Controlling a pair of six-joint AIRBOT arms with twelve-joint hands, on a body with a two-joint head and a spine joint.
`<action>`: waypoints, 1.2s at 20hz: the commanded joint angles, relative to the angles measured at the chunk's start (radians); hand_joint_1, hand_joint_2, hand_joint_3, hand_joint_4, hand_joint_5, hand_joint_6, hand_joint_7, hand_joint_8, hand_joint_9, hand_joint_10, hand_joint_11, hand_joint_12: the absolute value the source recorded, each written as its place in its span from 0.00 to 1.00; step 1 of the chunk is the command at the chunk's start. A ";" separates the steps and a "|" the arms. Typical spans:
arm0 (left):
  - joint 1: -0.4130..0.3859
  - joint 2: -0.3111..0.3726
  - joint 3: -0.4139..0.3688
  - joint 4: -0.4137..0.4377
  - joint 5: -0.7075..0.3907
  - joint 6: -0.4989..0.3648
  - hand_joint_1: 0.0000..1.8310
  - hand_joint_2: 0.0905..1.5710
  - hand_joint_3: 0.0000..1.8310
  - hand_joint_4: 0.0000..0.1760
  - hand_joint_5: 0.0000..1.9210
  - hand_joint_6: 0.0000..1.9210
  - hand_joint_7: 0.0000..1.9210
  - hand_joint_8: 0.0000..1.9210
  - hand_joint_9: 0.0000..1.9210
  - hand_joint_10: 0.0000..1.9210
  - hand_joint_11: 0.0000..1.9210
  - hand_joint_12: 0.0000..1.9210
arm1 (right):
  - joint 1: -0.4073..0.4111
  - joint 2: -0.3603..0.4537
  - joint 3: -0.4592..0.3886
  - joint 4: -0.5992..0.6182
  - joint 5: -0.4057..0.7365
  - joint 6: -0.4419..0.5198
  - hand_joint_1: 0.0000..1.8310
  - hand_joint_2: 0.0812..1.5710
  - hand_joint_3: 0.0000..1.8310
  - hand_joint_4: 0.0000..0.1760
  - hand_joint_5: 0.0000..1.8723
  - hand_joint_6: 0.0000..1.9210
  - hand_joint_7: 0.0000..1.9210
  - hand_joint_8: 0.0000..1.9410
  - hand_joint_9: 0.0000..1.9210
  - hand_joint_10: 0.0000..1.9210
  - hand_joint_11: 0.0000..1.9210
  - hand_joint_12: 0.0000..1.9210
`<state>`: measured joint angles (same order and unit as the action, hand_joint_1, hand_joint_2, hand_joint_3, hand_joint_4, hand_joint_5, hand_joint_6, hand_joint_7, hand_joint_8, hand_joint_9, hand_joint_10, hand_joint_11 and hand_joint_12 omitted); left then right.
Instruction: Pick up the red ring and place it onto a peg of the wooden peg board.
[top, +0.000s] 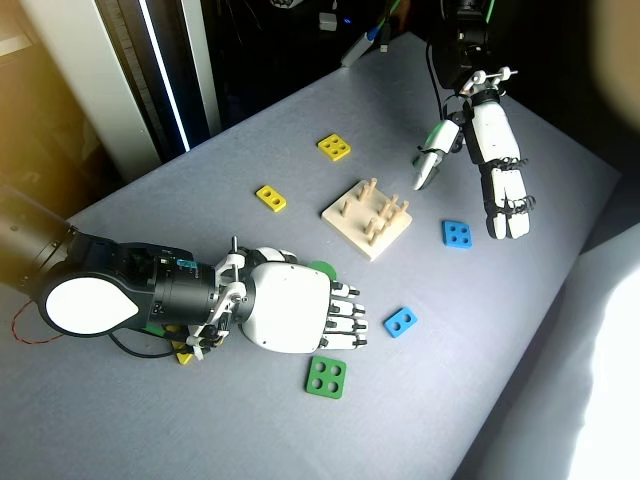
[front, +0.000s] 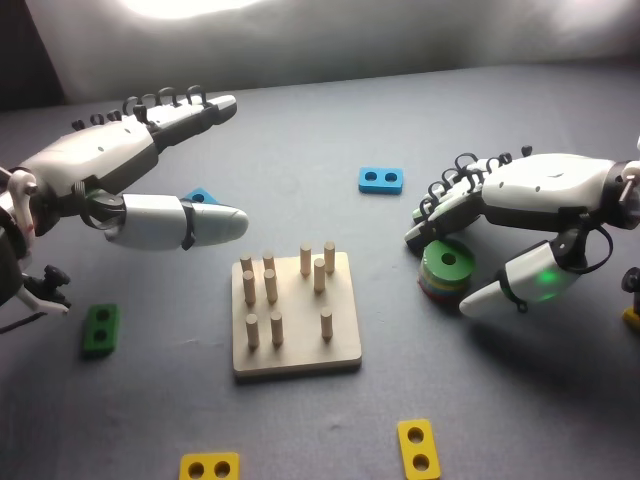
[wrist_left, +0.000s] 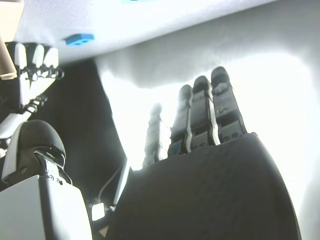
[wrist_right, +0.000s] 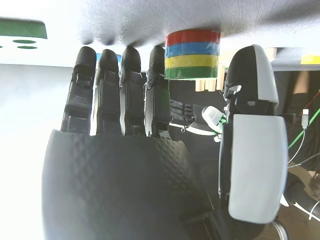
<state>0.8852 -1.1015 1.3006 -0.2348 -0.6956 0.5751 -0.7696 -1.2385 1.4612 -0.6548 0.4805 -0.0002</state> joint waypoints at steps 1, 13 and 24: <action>-0.013 -0.001 0.003 0.000 -0.119 -0.007 0.23 0.60 0.00 1.00 0.04 0.00 0.00 0.00 0.00 0.00 0.00 0.00 | 0.014 -0.009 0.002 0.019 0.075 0.007 0.47 0.62 0.00 0.00 0.32 0.01 0.22 0.00 0.13 0.01 0.00 0.30; -0.018 -0.001 0.002 0.005 -0.118 -0.007 0.23 0.60 0.00 1.00 0.03 0.00 0.00 0.00 0.00 0.00 0.00 0.00 | 0.018 -0.021 0.006 0.019 0.080 0.007 0.56 0.75 0.00 0.00 0.44 0.63 0.29 0.01 0.18 0.05 0.00 0.55; -0.012 0.003 0.002 0.003 -0.118 -0.006 0.22 0.60 0.00 1.00 0.03 0.00 0.00 0.00 0.00 0.00 0.00 0.00 | 0.023 -0.020 0.012 -0.021 0.094 0.047 0.60 0.74 0.00 0.00 0.45 0.62 0.31 0.00 0.18 0.05 0.00 0.51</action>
<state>0.8818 -1.1015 1.3003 -0.2279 -0.6949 0.5751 -0.7563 -1.2552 1.4719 -0.6910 0.5091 0.0387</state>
